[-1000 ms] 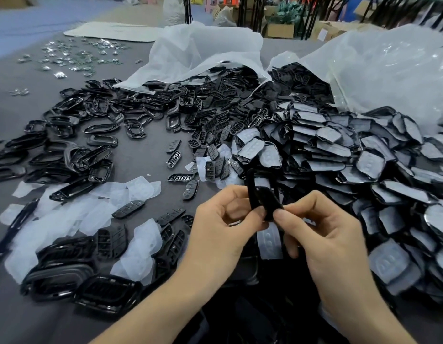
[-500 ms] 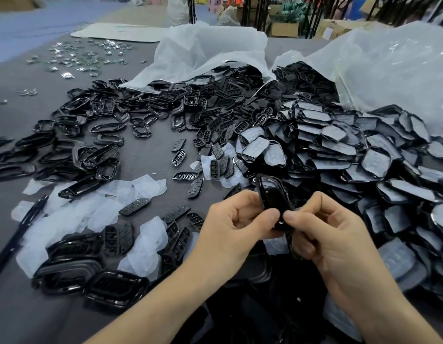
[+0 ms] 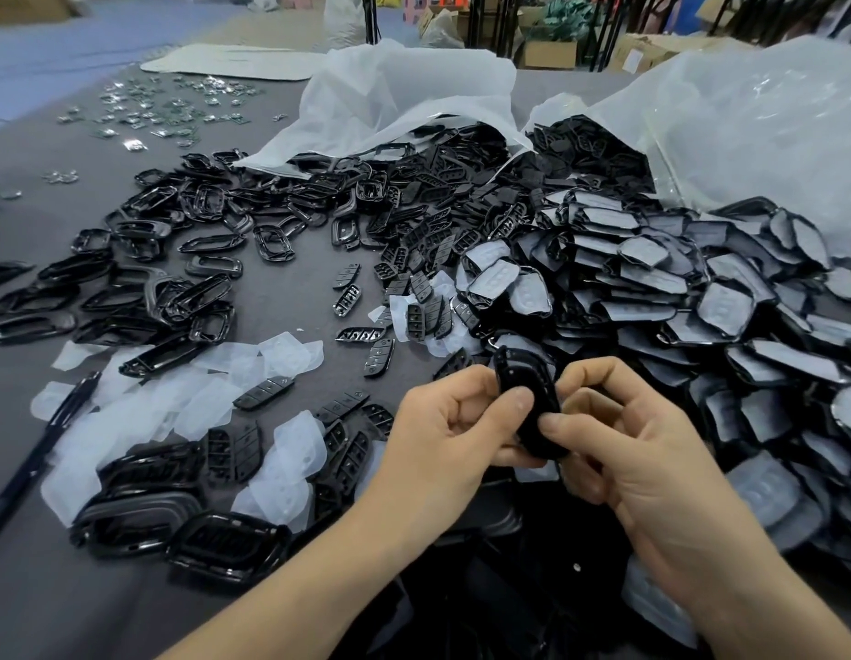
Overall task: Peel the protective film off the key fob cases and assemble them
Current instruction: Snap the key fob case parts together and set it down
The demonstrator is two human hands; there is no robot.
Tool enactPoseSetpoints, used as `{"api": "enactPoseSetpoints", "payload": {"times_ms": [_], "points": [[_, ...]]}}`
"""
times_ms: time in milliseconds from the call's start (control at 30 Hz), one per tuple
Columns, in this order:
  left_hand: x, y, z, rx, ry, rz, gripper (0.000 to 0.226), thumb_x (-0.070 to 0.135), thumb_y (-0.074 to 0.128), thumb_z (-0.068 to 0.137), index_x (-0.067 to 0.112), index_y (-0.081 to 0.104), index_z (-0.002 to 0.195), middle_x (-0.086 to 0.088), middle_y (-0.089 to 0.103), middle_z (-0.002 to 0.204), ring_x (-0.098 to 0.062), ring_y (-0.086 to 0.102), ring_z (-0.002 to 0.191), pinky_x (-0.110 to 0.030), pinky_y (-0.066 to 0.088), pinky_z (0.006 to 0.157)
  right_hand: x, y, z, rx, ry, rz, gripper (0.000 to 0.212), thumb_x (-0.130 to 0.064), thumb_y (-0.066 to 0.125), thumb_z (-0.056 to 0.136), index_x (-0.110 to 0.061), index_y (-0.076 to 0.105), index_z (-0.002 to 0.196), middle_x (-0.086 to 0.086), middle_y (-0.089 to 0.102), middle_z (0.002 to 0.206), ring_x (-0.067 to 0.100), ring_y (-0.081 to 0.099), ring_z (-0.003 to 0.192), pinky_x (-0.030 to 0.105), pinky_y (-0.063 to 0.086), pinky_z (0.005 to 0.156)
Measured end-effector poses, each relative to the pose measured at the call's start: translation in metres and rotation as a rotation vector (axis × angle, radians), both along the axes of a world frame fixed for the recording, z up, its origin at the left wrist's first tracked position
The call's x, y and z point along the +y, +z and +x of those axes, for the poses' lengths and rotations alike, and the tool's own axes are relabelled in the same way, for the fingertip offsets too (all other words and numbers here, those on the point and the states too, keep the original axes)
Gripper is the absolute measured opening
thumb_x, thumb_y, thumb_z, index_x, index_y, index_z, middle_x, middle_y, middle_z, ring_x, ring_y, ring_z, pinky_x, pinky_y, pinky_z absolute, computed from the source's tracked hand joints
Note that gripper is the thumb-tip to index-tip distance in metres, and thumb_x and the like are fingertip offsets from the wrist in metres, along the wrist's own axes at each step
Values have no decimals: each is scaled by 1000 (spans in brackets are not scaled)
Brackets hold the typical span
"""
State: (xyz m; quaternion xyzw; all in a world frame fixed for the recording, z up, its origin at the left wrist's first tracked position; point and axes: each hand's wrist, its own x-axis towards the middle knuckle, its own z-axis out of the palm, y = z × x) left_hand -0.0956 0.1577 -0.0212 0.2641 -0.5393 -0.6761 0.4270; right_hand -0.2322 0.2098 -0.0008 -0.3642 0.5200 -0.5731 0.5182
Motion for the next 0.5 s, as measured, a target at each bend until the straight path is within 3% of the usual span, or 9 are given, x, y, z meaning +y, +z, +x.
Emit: {"api": "enactPoseSetpoints", "payload": {"times_ms": [100, 233, 300, 400, 500], "points": [[0, 1, 1, 16, -27, 33, 20, 27, 55, 83, 9, 63, 86, -4, 72, 71, -17, 72, 67, -23, 57, 61, 0, 1, 0, -3, 23, 13, 24, -16, 72, 53, -22, 64, 75, -4, 48, 57, 9, 30, 38, 17, 26, 35], [0, 0, 0, 27, -26, 53, 17, 28, 55, 83, 15, 59, 93, -9, 73, 75, -19, 72, 66, -25, 58, 60, 0, 0, -1, 68, -8, 39, 24, 5, 67, 71, -19, 64, 74, -3, 50, 62, 12, 28, 41, 20, 22, 38], [0, -1, -1, 26, -11, 45, 14, 26, 54, 83, 15, 57, 91, -7, 72, 73, -19, 71, 65, -26, 58, 60, 0, 0, 0, 101, -26, 51, 21, 5, 65, 75, -16, 66, 74, 1, 51, 64, 12, 30, 42, 20, 24, 39], [0, -1, -3, 35, 24, 56, 13, 23, 53, 85, 10, 55, 89, -8, 72, 70, -19, 71, 64, -25, 57, 57, 2, 1, 3, 134, -48, 27, 8, -12, 74, 70, -16, 68, 73, -1, 49, 54, 10, 35, 42, 16, 30, 39], [-2, 0, -2, 27, 54, 52, 9, 12, 50, 93, 5, 55, 89, -9, 71, 65, -20, 71, 62, -24, 57, 55, 2, 1, 5, 174, -82, 17, 26, -37, 74, 57, -19, 69, 75, 0, 47, 49, 9, 40, 44, 14, 36, 42]]}}
